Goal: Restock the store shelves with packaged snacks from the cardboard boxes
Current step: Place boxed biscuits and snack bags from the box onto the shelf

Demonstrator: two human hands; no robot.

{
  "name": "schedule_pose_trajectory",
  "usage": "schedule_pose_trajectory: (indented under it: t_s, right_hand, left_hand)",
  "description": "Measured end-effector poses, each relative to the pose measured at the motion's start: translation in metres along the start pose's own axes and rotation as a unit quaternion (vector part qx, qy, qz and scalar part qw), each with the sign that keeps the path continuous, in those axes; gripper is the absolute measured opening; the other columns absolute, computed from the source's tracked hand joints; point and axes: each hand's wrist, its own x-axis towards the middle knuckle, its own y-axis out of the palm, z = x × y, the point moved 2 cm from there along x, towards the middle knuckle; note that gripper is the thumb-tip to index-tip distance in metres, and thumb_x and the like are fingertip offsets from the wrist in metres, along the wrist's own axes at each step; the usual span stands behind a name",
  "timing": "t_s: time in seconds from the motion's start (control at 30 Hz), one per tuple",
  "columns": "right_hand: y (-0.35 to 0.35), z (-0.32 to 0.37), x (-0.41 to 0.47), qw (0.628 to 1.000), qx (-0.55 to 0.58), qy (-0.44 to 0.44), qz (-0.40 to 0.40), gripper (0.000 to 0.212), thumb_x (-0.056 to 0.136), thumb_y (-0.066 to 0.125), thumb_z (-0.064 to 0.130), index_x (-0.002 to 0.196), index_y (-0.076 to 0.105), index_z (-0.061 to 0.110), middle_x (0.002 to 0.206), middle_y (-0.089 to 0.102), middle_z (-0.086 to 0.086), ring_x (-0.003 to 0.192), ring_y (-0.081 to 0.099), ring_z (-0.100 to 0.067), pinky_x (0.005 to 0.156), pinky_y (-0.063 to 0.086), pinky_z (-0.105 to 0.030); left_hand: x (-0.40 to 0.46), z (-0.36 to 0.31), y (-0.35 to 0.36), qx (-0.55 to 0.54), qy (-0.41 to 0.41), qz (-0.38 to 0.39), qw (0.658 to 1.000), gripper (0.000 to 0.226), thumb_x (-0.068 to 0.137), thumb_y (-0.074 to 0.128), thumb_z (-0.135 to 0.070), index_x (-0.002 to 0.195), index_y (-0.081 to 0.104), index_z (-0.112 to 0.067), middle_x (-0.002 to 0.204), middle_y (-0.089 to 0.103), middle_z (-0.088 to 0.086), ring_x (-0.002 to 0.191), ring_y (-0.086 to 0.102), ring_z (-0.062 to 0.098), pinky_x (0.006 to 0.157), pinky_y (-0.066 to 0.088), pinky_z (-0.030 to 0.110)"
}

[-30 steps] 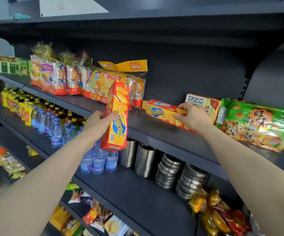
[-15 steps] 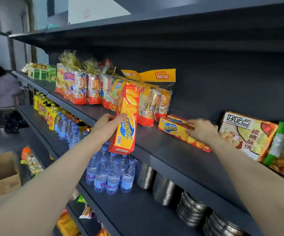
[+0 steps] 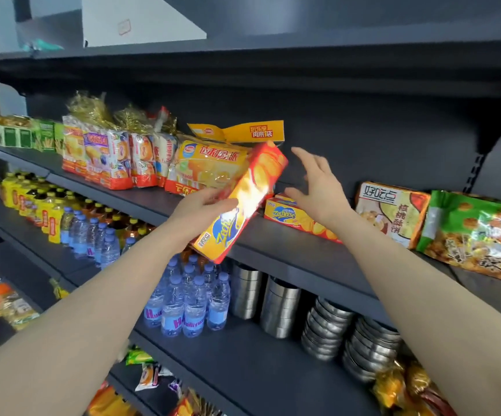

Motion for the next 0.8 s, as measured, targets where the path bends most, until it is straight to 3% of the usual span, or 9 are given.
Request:
schedule_pose_trajectory:
  t_s: [0.1,0.17,0.2,0.3,0.4,0.53,0.67,0.8]
  right_hand:
    - [-0.01,-0.006,-0.003,0.994,-0.096,-0.05,0.024,0.099,0.079,0.081,0.03,0.157,0.021,0.034,0.159,0.022,-0.005,0.139,0.035,-0.031,0.108,0.041,-0.053]
    - [-0.013,-0.016,-0.006,0.983,-0.141,-0.06,0.103,0.1,0.074,0.083,0.041,0.156,0.025,0.036,0.161,0.023,-0.003,0.144,0.028,-0.032,0.111,0.034,-0.059]
    - [-0.013,-0.021,-0.007,0.978,-0.137,-0.058,0.15,0.099,0.072,0.083,0.046,0.154,0.029,0.037,0.158,0.029,-0.002,0.144,0.029,-0.029,0.112,0.033,-0.058]
    - [-0.013,-0.031,-0.015,0.97,-0.066,-0.016,0.234,0.081,0.08,0.079,0.047,0.148,0.039,0.03,0.14,0.048,0.0,0.129,0.046,-0.021,0.106,0.038,-0.035]
    - [-0.014,-0.042,-0.018,0.974,-0.089,0.012,0.208,0.07,0.087,0.07,0.054,0.143,0.041,0.023,0.134,0.051,0.0,0.123,0.048,-0.021,0.105,0.04,-0.04]
    - [-0.01,-0.079,-0.02,0.959,-0.192,0.056,0.201,0.073,0.09,0.059,0.063,0.143,0.042,0.017,0.137,0.053,-0.006,0.125,0.048,-0.027,0.106,0.038,-0.046]
    - [0.007,-0.115,-0.026,0.934,-0.189,0.112,0.28,0.074,0.094,0.049,0.065,0.155,0.03,0.029,0.153,0.044,-0.008,0.136,0.044,-0.03,0.112,0.036,-0.042]
    - [0.025,-0.133,-0.02,0.928,-0.239,0.14,0.251,0.069,0.095,0.047,0.059,0.156,0.027,0.032,0.157,0.033,-0.01,0.142,0.033,-0.035,0.114,0.032,-0.046]
  left_hand:
    - [0.006,-0.011,-0.003,0.196,0.067,0.05,0.977,0.06,0.088,0.071,-0.042,0.143,0.051,-0.029,0.145,0.052,-0.008,0.132,0.048,0.015,0.108,0.039,0.035]
    - [0.01,-0.02,0.0,0.286,0.097,0.081,0.95,0.069,0.091,0.067,-0.042,0.152,0.038,-0.028,0.157,0.036,-0.005,0.143,0.035,0.017,0.115,0.032,0.036]
    - [0.013,-0.024,0.004,0.324,0.112,0.099,0.934,0.069,0.093,0.064,-0.042,0.154,0.033,-0.028,0.16,0.031,-0.004,0.147,0.029,0.018,0.118,0.028,0.036]
    - [0.022,-0.032,0.019,0.424,0.166,0.122,0.882,0.066,0.097,0.057,-0.044,0.155,0.028,-0.031,0.161,0.028,-0.002,0.149,0.022,0.023,0.121,0.018,0.039]
    - [0.032,-0.032,0.032,0.417,0.208,0.075,0.882,0.059,0.099,0.056,-0.038,0.153,0.035,-0.032,0.158,0.034,-0.004,0.145,0.027,0.022,0.119,0.016,0.04]
    - [0.04,-0.012,0.042,0.409,0.21,-0.015,0.888,0.054,0.096,0.061,-0.03,0.148,0.045,-0.029,0.148,0.044,-0.001,0.136,0.035,0.025,0.115,0.025,0.039]
    - [0.041,0.015,0.048,0.44,0.187,0.007,0.878,0.041,0.096,0.06,-0.03,0.137,0.056,-0.03,0.143,0.052,-0.001,0.131,0.041,0.025,0.114,0.026,0.037]
    - [0.042,0.032,0.05,0.438,0.162,0.002,0.884,0.034,0.099,0.057,-0.031,0.133,0.06,-0.029,0.139,0.055,-0.003,0.128,0.045,0.022,0.108,0.028,0.031]
